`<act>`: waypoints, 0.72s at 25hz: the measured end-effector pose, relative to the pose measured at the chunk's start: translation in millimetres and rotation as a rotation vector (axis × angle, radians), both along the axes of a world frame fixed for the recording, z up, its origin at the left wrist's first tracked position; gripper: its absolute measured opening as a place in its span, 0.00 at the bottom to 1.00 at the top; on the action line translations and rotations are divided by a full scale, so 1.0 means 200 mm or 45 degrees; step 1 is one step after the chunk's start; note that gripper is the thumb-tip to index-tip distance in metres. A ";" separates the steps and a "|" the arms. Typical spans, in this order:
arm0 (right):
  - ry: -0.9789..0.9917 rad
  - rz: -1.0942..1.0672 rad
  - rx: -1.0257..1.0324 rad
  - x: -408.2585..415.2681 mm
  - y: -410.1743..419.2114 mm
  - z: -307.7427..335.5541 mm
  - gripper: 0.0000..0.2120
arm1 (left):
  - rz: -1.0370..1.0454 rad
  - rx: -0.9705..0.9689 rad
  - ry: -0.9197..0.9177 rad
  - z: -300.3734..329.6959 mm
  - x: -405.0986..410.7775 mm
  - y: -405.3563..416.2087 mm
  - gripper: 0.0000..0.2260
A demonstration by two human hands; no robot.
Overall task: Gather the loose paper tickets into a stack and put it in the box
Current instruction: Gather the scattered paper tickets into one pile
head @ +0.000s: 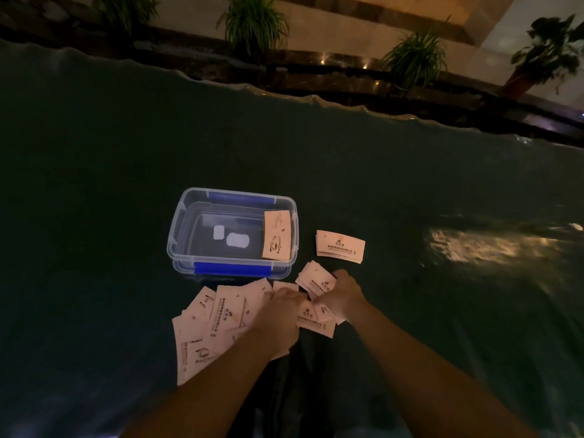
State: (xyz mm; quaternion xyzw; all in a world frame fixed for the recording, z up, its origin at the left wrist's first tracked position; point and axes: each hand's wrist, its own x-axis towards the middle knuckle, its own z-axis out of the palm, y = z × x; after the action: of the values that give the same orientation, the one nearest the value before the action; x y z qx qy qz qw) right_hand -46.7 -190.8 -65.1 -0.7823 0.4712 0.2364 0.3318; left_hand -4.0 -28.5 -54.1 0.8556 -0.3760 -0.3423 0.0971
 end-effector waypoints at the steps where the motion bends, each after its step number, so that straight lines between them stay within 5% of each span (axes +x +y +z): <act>1: 0.022 0.043 0.022 0.00 0.00 0.01 0.39 | 0.055 -0.020 -0.049 -0.02 0.00 0.01 0.25; 6: 0.089 0.198 0.137 -0.07 0.00 0.04 0.35 | 0.374 0.087 -0.205 -0.10 -0.06 0.09 0.25; 11: 0.040 0.150 0.110 -0.14 0.13 0.01 0.43 | 0.183 0.201 -0.156 -0.14 -0.09 0.08 0.32; 18: -0.003 -0.245 0.253 -0.19 0.11 0.03 0.29 | 0.581 0.102 -0.255 -0.09 -0.05 0.30 0.45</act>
State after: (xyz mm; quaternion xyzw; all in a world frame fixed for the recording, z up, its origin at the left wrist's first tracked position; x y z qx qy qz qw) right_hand -84.5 -168.5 -59.6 -0.6969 0.5181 0.2480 0.4294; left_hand -14.8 30.8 -72.5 0.9511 -0.1671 -0.2396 0.1001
